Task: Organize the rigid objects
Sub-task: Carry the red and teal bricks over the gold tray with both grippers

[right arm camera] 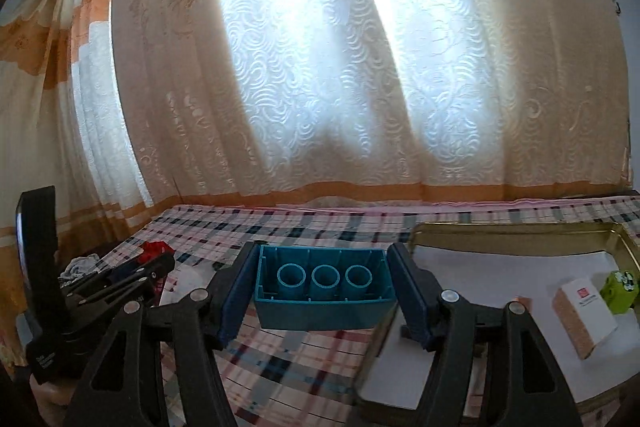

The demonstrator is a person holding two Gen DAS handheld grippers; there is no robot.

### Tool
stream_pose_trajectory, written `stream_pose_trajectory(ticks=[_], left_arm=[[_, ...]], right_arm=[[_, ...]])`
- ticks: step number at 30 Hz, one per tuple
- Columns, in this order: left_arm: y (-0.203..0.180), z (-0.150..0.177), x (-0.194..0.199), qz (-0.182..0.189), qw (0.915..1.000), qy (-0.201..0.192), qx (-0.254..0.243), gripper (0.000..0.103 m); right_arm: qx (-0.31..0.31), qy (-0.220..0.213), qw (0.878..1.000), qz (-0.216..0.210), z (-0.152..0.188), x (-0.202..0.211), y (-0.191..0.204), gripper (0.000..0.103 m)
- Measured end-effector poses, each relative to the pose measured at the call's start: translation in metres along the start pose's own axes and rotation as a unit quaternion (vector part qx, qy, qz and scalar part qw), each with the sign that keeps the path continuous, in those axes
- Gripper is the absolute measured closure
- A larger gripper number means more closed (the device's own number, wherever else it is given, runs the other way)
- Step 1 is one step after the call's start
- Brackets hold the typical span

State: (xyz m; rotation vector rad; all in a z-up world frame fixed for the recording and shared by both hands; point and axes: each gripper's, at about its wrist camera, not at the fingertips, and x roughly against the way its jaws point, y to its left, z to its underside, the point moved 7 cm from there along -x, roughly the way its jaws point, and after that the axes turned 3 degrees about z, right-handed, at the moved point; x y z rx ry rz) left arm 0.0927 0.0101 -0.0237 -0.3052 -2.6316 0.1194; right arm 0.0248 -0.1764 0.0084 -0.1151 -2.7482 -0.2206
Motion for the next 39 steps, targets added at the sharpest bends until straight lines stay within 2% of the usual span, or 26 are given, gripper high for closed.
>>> stream_pose_trajectory(ticks=[3,15,39], left_arm=[[-0.013,-0.001,0.003,0.016,0.9998,0.002,0.009,0.073],[-0.070,-0.005,0.014,0.043,0.9989,-0.011,-0.015,0.073],[-0.175,0.010,0.014,0.110,0.9924,-0.001,-0.055,0.073]], right_arm=[[0.001,-0.003,1.000,0.002,0.000,0.005,-0.006,0.036],[0.019,-0.031,0.999,0.027,-0.008,0.030,-0.035,0.036],[0.001,-0.048,0.994,0.100,-0.015,0.065,-0.135,0.036]])
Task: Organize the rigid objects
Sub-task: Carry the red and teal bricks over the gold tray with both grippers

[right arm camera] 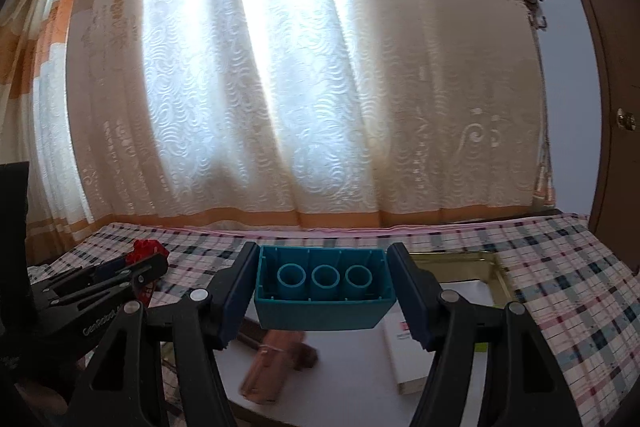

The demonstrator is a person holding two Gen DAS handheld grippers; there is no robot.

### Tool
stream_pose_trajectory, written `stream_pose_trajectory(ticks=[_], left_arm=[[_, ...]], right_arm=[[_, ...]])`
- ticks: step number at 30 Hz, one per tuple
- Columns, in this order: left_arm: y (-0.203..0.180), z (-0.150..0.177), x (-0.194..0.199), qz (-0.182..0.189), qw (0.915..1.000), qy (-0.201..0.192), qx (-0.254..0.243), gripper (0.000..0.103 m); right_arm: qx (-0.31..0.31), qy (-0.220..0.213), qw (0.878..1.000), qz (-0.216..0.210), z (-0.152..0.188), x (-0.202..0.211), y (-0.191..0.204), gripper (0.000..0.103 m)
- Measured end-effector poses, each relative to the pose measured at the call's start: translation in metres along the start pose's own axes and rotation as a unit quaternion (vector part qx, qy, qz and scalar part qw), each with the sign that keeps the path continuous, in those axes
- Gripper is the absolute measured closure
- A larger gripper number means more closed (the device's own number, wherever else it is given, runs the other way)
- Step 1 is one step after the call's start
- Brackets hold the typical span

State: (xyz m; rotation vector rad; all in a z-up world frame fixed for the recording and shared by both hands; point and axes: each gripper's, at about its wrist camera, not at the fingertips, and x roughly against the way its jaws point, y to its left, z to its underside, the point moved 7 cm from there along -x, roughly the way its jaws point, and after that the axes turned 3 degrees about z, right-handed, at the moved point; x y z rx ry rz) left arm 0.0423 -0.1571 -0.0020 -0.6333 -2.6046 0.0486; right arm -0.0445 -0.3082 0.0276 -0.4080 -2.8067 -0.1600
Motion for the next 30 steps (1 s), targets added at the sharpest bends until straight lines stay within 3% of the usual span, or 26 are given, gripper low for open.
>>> stream_pose_trajectory(ticks=[19,30], left_arm=[[-0.075,0.006,-0.019,0.045,0.9984,0.016,-0.030,0.073],[-0.124,0.018,-0.040,0.069,0.9952,0.047,-0.051,0.073]], right_arm=[[-0.029,-0.007,0.997,0.073,-0.004,0.006,-0.095,0.036],[-0.058,0.022,0.994,0.095,0.002,-0.004,-0.131,0.036]])
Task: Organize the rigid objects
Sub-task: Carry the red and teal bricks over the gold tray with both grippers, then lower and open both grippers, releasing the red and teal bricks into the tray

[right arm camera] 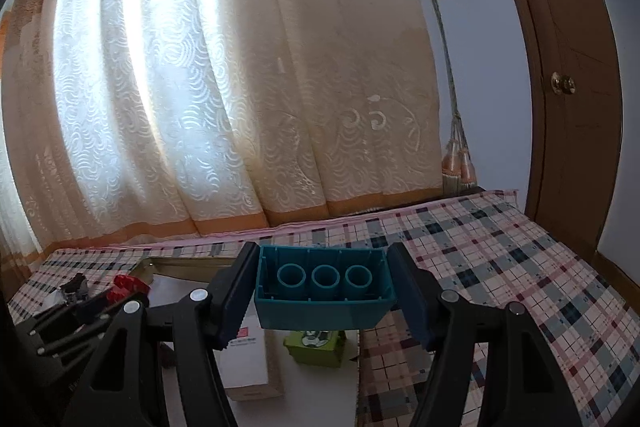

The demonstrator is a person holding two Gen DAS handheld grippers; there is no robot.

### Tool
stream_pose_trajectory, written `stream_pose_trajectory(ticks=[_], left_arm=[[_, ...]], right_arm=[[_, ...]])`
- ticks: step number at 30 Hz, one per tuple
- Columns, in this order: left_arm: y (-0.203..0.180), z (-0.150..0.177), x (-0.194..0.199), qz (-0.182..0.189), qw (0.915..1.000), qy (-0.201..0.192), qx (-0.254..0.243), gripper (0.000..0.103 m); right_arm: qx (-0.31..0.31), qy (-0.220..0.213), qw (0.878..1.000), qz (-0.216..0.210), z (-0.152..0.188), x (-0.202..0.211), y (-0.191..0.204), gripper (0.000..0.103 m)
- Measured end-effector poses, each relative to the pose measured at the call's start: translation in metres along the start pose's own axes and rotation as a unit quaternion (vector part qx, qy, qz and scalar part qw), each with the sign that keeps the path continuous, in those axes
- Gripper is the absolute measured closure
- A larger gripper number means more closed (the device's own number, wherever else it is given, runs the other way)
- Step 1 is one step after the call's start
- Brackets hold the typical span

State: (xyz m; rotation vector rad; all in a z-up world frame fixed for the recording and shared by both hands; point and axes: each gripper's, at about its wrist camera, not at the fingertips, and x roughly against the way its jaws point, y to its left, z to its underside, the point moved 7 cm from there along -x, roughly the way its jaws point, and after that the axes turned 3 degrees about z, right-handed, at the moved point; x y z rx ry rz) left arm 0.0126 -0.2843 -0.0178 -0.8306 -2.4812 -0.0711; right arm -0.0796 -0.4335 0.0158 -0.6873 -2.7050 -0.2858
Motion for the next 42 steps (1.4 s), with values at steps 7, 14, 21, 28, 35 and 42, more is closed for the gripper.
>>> stream_pose_trajectory(ticks=[7,14,21,28,35,42], left_arm=[[-0.017,0.005,-0.008,0.002,0.9997,0.010,-0.022,0.073],[-0.014,0.008,-0.023,-0.006,0.9992,0.029,-0.025,0.073],[-0.014,0.007,-0.031,-0.021,0.9987,0.036,-0.029,0.073],[-0.011,0.007,-0.035,-0.046,0.9975,0.040,-0.035,0.073],[-0.012,0.004,-0.038,-0.052,0.9973,0.042,-0.033,0.071],[-0.007,-0.010,-0.005,-0.071,0.9962,-0.041,-0.029,0.000]], right_arm=[[0.001,0.027,1.000,0.009,0.008,-0.012,-0.002,0.036],[0.025,0.037,0.999,0.013,0.013,-0.018,0.007,0.036],[0.043,0.061,0.997,-0.004,0.021,-0.032,0.026,0.035],[0.044,0.071,0.996,-0.007,0.023,-0.038,0.033,0.035],[0.039,0.071,0.997,-0.016,0.024,-0.039,0.035,0.035],[0.017,0.034,0.999,-0.027,0.015,-0.027,0.033,0.013]])
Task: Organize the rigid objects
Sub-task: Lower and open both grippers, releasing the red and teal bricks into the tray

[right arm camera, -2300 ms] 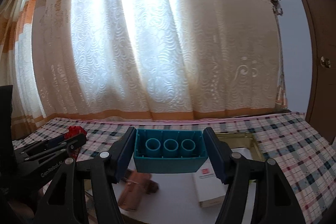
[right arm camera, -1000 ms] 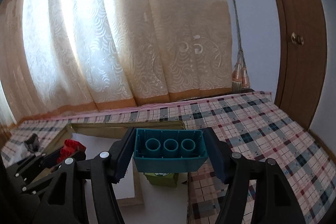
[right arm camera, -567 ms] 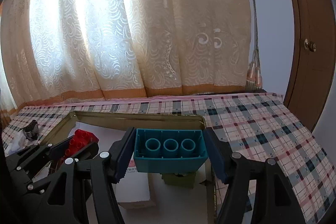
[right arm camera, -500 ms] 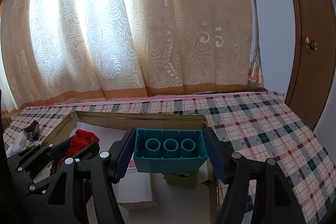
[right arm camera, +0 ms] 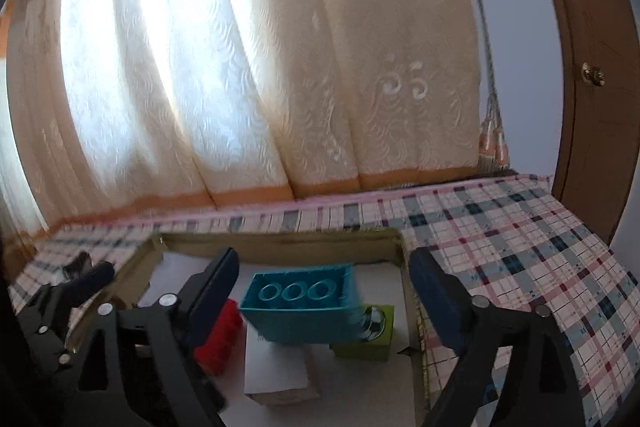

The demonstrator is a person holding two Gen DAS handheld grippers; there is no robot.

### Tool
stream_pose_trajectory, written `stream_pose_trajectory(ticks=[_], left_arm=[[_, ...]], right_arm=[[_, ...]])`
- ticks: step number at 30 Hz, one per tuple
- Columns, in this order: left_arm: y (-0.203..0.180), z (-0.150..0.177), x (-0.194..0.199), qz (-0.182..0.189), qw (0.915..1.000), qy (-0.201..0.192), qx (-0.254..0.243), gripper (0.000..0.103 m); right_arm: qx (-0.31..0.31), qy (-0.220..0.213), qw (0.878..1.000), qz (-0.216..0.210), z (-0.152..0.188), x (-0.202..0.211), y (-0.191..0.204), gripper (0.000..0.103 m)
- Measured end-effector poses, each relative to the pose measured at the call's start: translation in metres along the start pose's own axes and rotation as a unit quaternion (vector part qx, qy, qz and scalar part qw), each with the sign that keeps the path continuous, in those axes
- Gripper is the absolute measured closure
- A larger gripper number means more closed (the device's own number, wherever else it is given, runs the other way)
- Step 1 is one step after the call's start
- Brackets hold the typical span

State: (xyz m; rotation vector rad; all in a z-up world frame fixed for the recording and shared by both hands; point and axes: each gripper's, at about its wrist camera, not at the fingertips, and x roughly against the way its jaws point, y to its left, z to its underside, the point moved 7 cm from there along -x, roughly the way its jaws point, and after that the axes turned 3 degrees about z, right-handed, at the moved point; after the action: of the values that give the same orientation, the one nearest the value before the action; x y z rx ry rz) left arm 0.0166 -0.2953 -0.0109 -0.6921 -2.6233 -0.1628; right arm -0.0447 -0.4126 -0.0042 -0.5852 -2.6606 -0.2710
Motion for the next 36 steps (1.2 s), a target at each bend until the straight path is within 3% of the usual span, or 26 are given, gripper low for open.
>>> stream_pose_trajectory(ticks=[8,17,28,36], left_arm=[[0.018,0.005,-0.003,0.001,0.9993,0.021,0.030,0.000],[0.031,0.005,0.009,-0.014,0.9994,0.003,0.033,0.000],[0.064,0.000,0.036,-0.091,0.9936,-0.063,0.023,0.000],[0.086,0.012,0.047,-0.103,0.9929,-0.060,0.007,0.000]], right_arm=[[-0.046,-0.019,0.999,-0.010,-0.003,0.007,-0.014,0.013],[-0.065,-0.029,0.997,0.001,-0.001,0.012,-0.026,0.013],[-0.085,-0.136,0.986,0.052,-0.010,0.045,-0.042,0.013],[-0.090,-0.167,0.978,0.086,-0.011,0.065,-0.041,0.014]])
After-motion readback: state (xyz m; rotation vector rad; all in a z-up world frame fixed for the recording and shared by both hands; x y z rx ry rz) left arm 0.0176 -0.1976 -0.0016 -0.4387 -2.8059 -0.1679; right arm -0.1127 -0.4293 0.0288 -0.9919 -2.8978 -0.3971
